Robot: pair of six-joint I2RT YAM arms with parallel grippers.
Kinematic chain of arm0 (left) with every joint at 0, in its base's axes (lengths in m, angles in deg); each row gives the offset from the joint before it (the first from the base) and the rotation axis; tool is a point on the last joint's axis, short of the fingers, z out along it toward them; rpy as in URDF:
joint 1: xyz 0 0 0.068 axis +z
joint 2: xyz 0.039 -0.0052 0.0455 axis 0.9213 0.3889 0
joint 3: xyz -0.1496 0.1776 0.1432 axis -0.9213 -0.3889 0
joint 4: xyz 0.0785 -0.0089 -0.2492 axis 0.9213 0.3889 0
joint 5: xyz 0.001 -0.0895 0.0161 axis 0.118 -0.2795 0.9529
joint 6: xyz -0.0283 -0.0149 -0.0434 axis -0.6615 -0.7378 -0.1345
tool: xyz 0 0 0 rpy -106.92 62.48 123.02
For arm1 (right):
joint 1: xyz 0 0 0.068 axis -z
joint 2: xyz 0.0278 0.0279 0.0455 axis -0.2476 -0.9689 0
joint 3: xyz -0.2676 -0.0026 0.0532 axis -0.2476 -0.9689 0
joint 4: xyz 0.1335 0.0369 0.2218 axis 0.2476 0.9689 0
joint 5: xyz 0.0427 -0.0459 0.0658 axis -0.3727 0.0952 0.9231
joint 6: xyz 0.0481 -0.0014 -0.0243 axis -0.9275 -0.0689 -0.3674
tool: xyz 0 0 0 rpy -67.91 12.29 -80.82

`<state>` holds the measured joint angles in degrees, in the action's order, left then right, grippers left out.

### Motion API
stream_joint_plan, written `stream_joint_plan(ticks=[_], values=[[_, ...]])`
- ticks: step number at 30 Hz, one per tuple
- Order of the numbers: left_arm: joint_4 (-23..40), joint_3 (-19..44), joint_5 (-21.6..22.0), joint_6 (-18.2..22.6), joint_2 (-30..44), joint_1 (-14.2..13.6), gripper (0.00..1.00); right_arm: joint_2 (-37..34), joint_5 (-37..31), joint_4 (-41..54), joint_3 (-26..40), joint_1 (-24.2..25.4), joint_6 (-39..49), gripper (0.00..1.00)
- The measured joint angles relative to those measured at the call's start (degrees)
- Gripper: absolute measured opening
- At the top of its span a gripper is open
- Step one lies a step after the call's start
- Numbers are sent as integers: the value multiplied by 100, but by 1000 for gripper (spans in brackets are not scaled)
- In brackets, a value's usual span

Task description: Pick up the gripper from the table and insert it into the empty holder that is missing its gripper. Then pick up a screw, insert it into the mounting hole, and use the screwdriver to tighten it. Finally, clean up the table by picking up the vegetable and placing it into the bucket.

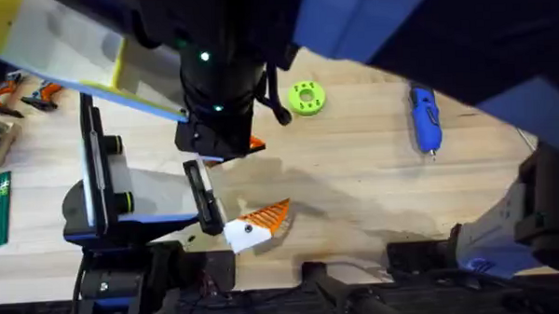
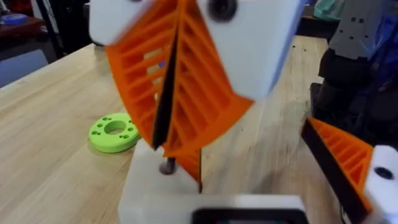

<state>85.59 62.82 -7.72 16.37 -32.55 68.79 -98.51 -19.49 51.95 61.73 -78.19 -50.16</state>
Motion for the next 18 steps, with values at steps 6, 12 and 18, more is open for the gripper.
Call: stream_joint_plan(ticks=[6,12,18], values=[[0,0,0,0,1,0,986,-84,16,-4,0,2,-1,6],[1,0,0,0,-1,0,986,-85,16,-4,0,2,0,6],[1,0,0,0,1,0,986,-86,16,-5,0,2,0,6]])
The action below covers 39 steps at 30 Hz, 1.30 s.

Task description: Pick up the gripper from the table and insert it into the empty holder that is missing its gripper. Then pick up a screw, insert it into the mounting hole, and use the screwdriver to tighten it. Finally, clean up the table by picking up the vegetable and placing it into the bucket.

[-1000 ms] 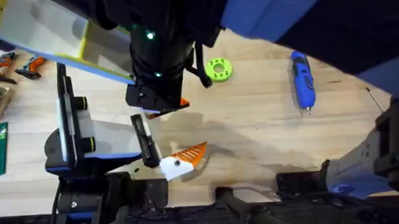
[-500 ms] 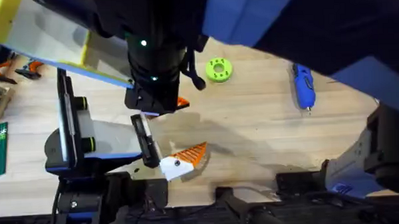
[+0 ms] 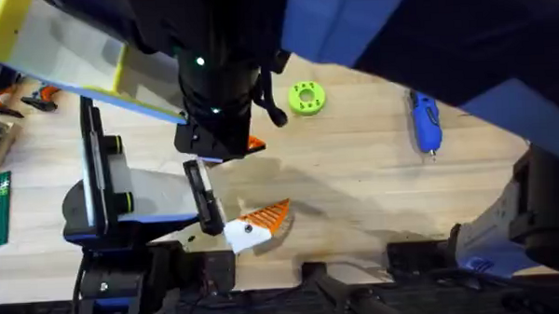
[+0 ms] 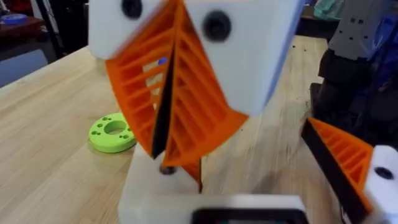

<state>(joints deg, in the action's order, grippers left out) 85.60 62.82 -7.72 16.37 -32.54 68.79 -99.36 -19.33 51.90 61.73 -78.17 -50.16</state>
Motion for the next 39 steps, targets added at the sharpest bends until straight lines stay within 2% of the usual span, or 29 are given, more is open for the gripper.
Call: stream_joint_plan(ticks=[25,26,31,32,39], values=[[7,0,-48,-26,0,0,986,-192,0,18,13,0,0,11],[7,0,-46,-26,0,0,986,-192,2,23,13,0,-20,45],[9,0,-83,-20,0,-4,986,-192,-37,88,13,26,-2,748],[9,0,-83,-17,-2,-4,986,-192,-48,114,13,37,11,821],[9,0,-81,-17,0,-4,987,-83,-47,-144,13,203,-140,847]])
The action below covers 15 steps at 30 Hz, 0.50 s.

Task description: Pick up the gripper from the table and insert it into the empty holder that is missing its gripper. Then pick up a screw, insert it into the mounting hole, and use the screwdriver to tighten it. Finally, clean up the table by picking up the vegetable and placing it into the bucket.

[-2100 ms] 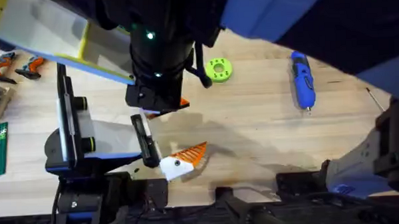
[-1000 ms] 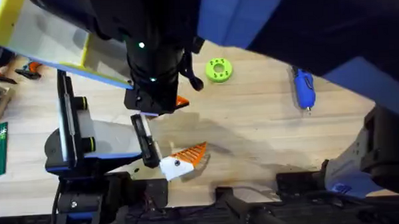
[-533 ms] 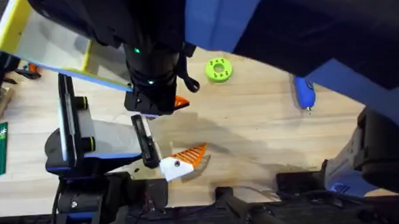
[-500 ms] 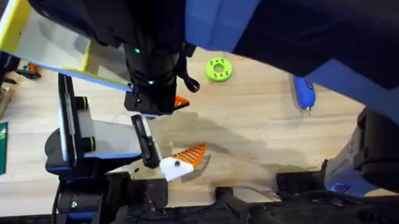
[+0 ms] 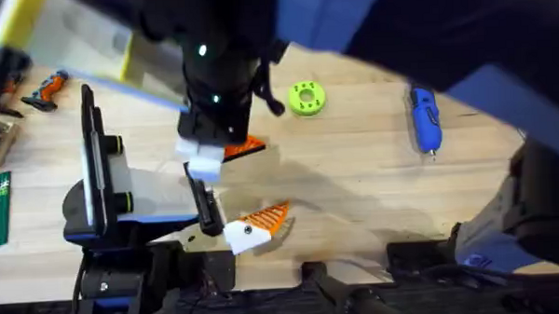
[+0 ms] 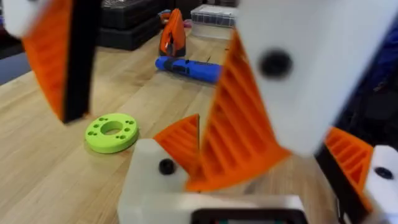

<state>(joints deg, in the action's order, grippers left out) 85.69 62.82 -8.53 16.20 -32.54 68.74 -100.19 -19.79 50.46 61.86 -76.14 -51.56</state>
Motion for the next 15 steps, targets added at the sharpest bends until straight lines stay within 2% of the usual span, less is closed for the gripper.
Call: stream_joint_plan(ticks=[5,10,13,15], values=[[0,0,-2,2,0,0,986,448,51,-138,0,348,-382,847],[0,0,-2,0,0,0,985,937,56,-213,-56,966,-905,847],[0,0,-2,0,0,0,986,1277,52,-389,-471,1265,-1165,847],[0,0,-4,2,0,0,986,1607,55,-604,-1047,1457,-1355,847]])
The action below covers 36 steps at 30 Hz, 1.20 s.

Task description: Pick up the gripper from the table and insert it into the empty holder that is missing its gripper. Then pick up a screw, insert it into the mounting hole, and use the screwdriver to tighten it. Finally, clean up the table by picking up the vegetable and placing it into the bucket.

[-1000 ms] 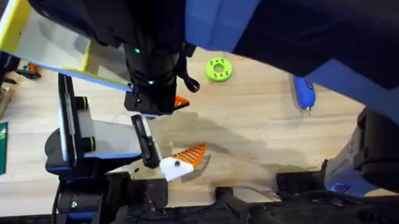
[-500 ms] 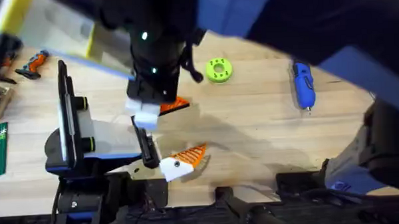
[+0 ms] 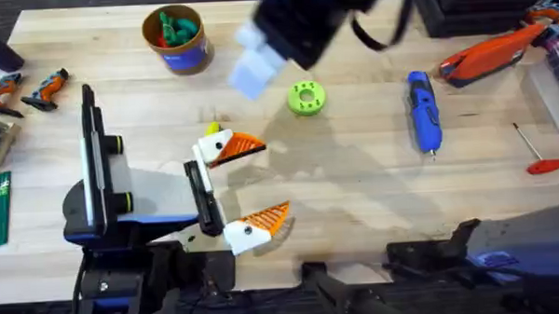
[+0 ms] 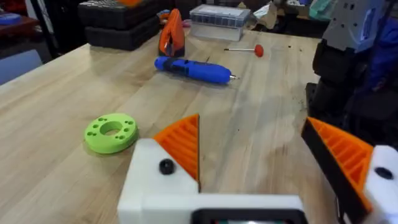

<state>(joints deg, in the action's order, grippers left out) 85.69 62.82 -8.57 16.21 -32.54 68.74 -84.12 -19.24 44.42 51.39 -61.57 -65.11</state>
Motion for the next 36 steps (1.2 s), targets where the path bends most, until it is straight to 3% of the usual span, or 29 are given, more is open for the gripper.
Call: stream_joint_plan(ticks=[7,10,15,20,25,30,36], values=[[0,0,0,0,0,0,986,1387,38,-736,-2289,877,-731,846],[0,0,0,0,0,0,986,2139,30,-812,-3195,1522,-1090,846],[0,0,1,0,0,0,986,3069,-51,-590,-4084,2653,-1441,847],[0,0,2,0,0,0,986,3490,-74,-389,-4413,3596,-1545,847],[0,0,2,0,0,0,986,3511,-75,-405,-4422,4221,-1579,847],[0,0,2,0,0,0,986,3458,-76,-434,-4422,4562,-1582,848],[0,0,2,0,0,0,986,3298,-74,-452,-4422,4631,-1582,850]])
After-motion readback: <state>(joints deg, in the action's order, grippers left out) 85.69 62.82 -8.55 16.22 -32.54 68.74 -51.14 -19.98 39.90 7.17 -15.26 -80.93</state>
